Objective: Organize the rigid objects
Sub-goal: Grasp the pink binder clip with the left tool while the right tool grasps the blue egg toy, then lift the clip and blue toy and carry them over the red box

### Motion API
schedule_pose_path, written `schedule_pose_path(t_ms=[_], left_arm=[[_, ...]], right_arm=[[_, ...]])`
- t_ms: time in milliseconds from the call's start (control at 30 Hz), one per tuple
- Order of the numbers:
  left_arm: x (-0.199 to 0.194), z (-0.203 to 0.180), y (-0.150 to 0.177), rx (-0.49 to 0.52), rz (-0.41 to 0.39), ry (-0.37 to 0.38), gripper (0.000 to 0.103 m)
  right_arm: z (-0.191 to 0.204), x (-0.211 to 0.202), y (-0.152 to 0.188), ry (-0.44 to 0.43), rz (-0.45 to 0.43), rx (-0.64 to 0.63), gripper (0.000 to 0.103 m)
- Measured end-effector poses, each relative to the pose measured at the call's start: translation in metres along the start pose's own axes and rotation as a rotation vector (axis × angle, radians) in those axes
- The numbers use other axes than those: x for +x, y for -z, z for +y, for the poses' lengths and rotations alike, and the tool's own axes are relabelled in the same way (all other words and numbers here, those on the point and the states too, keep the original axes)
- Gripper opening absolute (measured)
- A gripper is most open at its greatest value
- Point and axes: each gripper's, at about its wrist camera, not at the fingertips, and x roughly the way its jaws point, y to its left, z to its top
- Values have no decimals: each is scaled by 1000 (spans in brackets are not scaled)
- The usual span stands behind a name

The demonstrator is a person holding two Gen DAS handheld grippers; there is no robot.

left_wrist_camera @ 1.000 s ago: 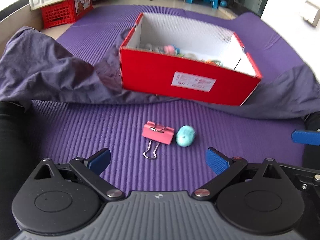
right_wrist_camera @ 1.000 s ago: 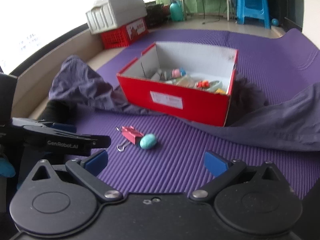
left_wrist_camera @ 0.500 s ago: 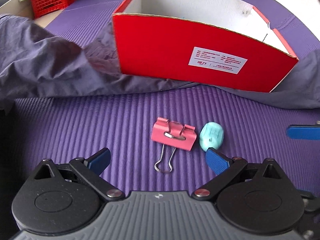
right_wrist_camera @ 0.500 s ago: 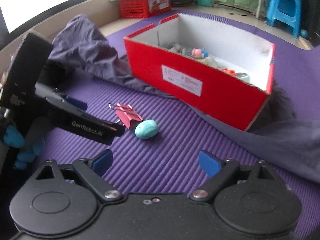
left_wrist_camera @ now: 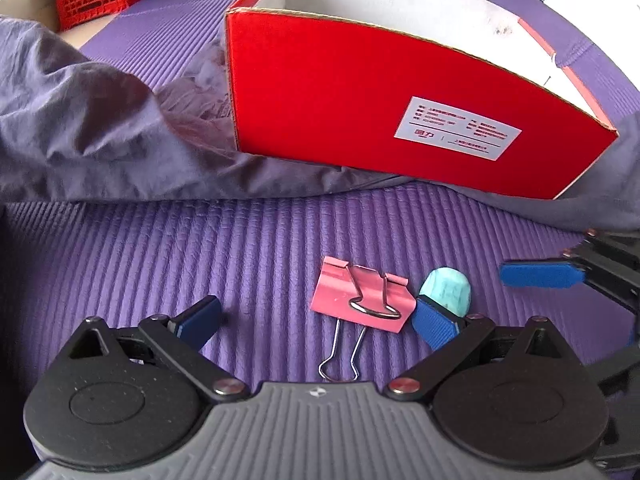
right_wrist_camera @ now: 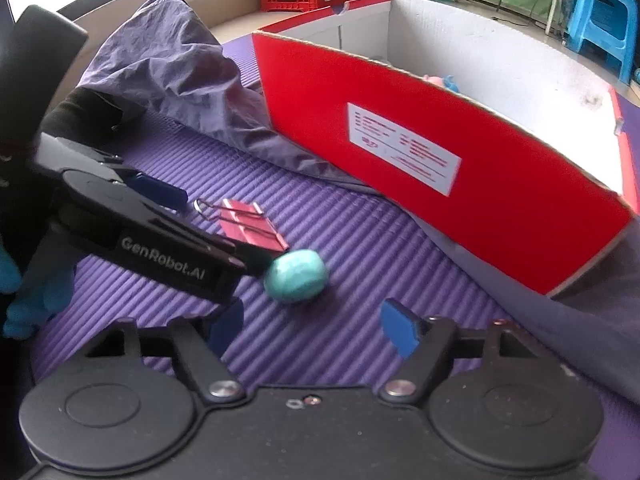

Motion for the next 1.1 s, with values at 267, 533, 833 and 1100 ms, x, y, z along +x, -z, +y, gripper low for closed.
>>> schedule_pose_path(t_ms=[267, 533, 833, 1100], left_arm=[[1, 0, 1, 1, -27, 1, 94], [-6, -4, 1, 15, -54, 40, 71], [-10, -13, 3, 41, -61, 48, 51], [-21, -7, 2, -12, -55, 51, 50]], right_arm=[[8, 16, -6, -11, 0, -71, 61], [10, 16, -8, -5, -14, -104, 46], [8, 11, -6, 18, -25, -82, 37], [7, -9, 1, 43, -45, -27, 37]])
